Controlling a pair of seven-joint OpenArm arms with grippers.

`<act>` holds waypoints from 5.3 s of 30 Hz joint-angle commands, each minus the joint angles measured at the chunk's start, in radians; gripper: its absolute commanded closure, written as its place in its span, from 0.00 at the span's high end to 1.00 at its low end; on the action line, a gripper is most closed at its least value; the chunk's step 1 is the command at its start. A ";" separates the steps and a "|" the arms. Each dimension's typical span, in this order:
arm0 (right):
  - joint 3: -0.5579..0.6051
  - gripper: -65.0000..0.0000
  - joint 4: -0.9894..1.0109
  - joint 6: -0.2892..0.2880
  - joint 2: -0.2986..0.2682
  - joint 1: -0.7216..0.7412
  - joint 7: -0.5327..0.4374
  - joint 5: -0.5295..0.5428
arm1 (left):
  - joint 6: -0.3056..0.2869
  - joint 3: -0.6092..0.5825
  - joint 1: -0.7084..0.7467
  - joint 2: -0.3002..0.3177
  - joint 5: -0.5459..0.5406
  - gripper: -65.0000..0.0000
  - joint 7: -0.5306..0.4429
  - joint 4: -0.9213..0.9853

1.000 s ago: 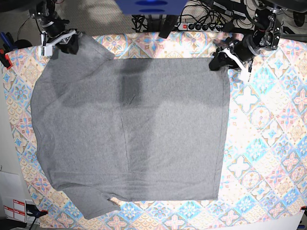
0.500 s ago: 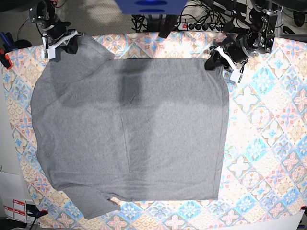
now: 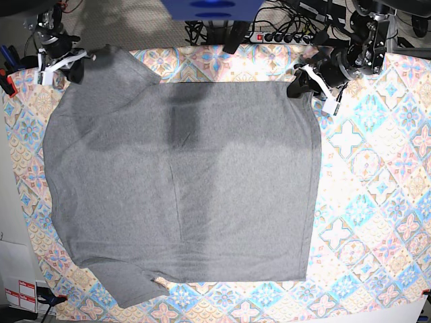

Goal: Fold the T-shirt properly
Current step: 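Close both grippers on the shoulder edges of the shirt, then lift the shoulders with both grippers and pull toward the hem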

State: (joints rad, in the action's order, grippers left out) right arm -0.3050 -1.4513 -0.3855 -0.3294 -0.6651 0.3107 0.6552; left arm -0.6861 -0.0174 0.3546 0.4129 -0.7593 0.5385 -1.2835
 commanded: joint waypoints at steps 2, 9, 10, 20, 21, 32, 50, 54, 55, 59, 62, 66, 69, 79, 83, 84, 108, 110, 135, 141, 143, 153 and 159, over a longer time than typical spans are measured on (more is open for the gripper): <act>-0.016 0.10 -0.007 -0.005 -0.012 -0.008 -0.015 0.010 | -0.011 0.004 0.002 0.011 -0.006 0.00 -0.004 -0.011; -0.102 0.34 -0.006 -0.010 -0.010 -0.002 0.143 0.016 | -0.011 0.004 0.002 0.011 -0.006 0.00 -0.004 -0.011; -0.110 0.35 -0.006 -0.010 -0.010 -0.002 0.158 0.018 | -0.011 0.004 0.002 0.011 -0.004 0.00 -0.004 -0.011; -0.118 0.43 -0.004 -0.221 -0.010 0.061 0.318 0.018 | -0.011 0.004 0.002 0.011 -0.004 0.00 -0.004 -0.011; -0.119 0.45 -0.002 -0.247 -0.010 0.075 0.348 0.018 | -0.011 0.004 0.002 0.011 -0.004 0.00 -0.004 -0.011; -0.156 0.59 0.151 -0.313 -0.009 0.153 0.390 0.016 | -0.011 0.004 0.004 0.016 -0.004 0.00 -0.004 -0.011; -0.214 0.59 0.149 -0.313 0.046 0.120 0.388 0.007 | -0.011 0.004 0.004 0.016 -0.004 0.00 -0.002 -0.011; -0.228 0.59 0.152 -0.313 0.048 0.123 0.388 -0.033 | -0.011 0.004 0.004 0.016 -0.004 0.00 -0.002 -0.011; -0.227 0.59 0.157 -0.313 0.048 0.126 0.388 -0.047 | -0.011 0.004 0.004 0.016 -0.004 0.00 -0.002 -0.011; -0.224 0.59 0.148 -0.313 0.102 0.127 0.397 -0.120 | -0.011 0.004 0.004 0.016 -0.004 0.00 -0.002 -0.011; -0.155 0.59 0.146 -0.313 0.126 0.129 0.397 -0.142 | -0.011 0.004 0.004 0.014 -0.004 0.00 -0.002 -0.011; -0.086 0.59 0.146 -0.313 0.129 0.129 0.396 -0.122 | -0.011 0.004 0.004 0.014 -0.004 0.00 -0.002 -0.011; -0.059 0.59 0.129 -0.313 0.131 0.129 0.396 -0.113 | -0.011 0.004 0.004 0.014 -0.004 0.00 -0.002 -0.011; -0.035 0.44 -0.035 -0.310 0.132 0.090 0.399 -0.114 | -0.011 0.004 0.004 0.016 -0.004 0.00 -0.002 -0.011; -0.036 0.17 -0.027 -0.309 0.132 0.092 0.397 -0.114 | -0.011 0.004 0.005 0.016 -0.004 0.00 -0.002 -0.011; -0.036 0.11 -0.027 -0.309 0.132 0.092 0.397 -0.114 | -0.011 0.004 0.005 0.016 -0.004 0.00 -0.002 -0.011; -0.159 0.01 -0.035 -0.309 0.131 0.092 0.394 -0.196 | -0.012 0.000 -0.073 0.011 -0.006 0.00 -0.002 -0.017; -0.159 0.01 -0.035 -0.309 0.131 0.092 0.394 -0.196 | -0.012 0.000 -0.071 0.011 -0.006 0.00 -0.001 -0.017; -0.300 0.01 -0.317 -0.309 0.255 0.077 0.391 -0.395 | -0.012 0.190 0.180 -0.015 -0.013 0.00 0.001 -0.344; -0.362 0.01 -0.427 -0.313 0.381 0.081 0.334 -0.584 | -0.012 0.192 0.211 -0.016 -0.016 0.00 -0.001 -0.350; -0.360 0.01 -0.440 -0.313 0.395 0.081 0.296 -0.624 | -0.012 0.193 0.223 -0.016 -0.018 0.00 -0.001 -0.351; -0.365 0.01 -0.441 -0.310 0.396 0.107 0.218 -0.631 | -0.012 0.291 0.191 -0.018 -0.027 0.00 0.010 -0.382; -0.365 0.01 -0.441 -0.310 0.392 0.175 0.215 -0.665 | -0.012 0.320 0.090 -0.036 -0.021 0.00 0.167 -0.377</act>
State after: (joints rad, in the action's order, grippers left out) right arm -0.6628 -1.8740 -0.7033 0.0692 -0.4824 0.5385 -0.0086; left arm -0.6926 0.2943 0.4465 0.3649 -0.7593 0.7322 -1.6463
